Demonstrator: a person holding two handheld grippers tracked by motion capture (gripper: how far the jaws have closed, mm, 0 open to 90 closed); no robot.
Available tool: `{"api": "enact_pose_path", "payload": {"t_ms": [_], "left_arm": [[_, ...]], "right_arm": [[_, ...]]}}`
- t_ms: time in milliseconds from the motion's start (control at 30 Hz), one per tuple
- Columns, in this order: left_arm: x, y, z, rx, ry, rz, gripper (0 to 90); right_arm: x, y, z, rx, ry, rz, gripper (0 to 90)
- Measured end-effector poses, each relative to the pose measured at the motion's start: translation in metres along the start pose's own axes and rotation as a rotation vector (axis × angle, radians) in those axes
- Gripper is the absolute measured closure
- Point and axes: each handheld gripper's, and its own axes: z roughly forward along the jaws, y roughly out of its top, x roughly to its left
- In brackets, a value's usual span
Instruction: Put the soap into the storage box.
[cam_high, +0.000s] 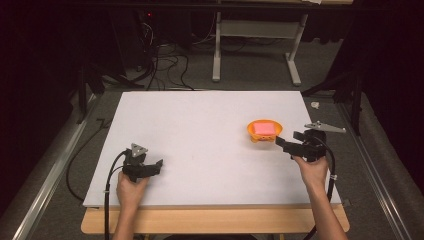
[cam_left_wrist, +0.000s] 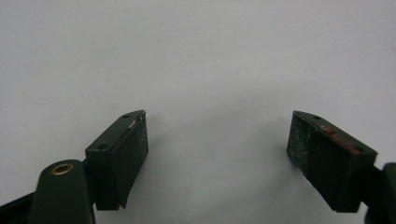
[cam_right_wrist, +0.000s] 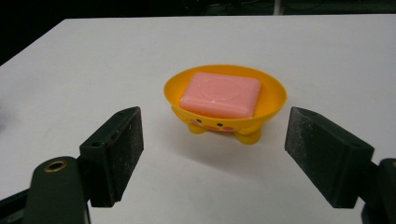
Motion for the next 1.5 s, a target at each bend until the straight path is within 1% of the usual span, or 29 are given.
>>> {"api": "enact_pose_path", "payload": {"t_ms": [233, 400, 433, 567, 700, 733, 800, 900, 1000, 1367, 1500], "left_arm": [[0.0, 0.0, 0.0, 0.0, 0.0, 0.0, 21.0], [0.0, 0.0, 0.0, 0.0, 0.0, 0.0, 21.0], [0.0, 0.0, 0.0, 0.0, 0.0, 0.0, 21.0], [0.0, 0.0, 0.0, 0.0, 0.0, 0.001, 21.0], [0.0, 0.0, 0.0, 0.0, 0.0, 0.001, 21.0], [0.0, 0.0, 0.0, 0.0, 0.0, 0.001, 21.0], [0.0, 0.0, 0.0, 0.0, 0.0, 0.001, 21.0], [0.0, 0.0, 0.0, 0.0, 0.0, 0.001, 21.0], [0.0, 0.0, 0.0, 0.0, 0.0, 0.001, 21.0], [0.0, 0.0, 0.0, 0.0, 0.0, 0.0, 21.1], [0.0, 0.0, 0.0, 0.0, -0.001, 0.0, 21.0]], "right_arm": [[0.0, -0.01, -0.006, -0.008, -0.007, -0.012, 20.4], [0.0, -0.017, -0.007, -0.009, 0.001, -0.005, 21.3], [0.0, -0.018, -0.007, -0.007, 0.01, -0.006, 21.5], [0.001, -0.023, -0.006, -0.001, 0.014, -0.001, 22.4], [0.004, -0.028, -0.005, 0.0, 0.017, -0.014, 22.8], [0.004, -0.029, -0.005, -0.004, 0.02, -0.023, 22.9], [0.005, -0.032, -0.004, 0.001, 0.02, -0.018, 23.3], [0.005, -0.035, -0.002, 0.0, 0.022, -0.025, 24.2], [0.006, -0.038, -0.001, 0.005, 0.014, -0.044, 25.2], [0.008, -0.048, 0.004, 0.02, 0.014, -0.048, 25.9], [0.009, -0.052, 0.007, 0.03, 0.005, -0.064, 27.5]]}}
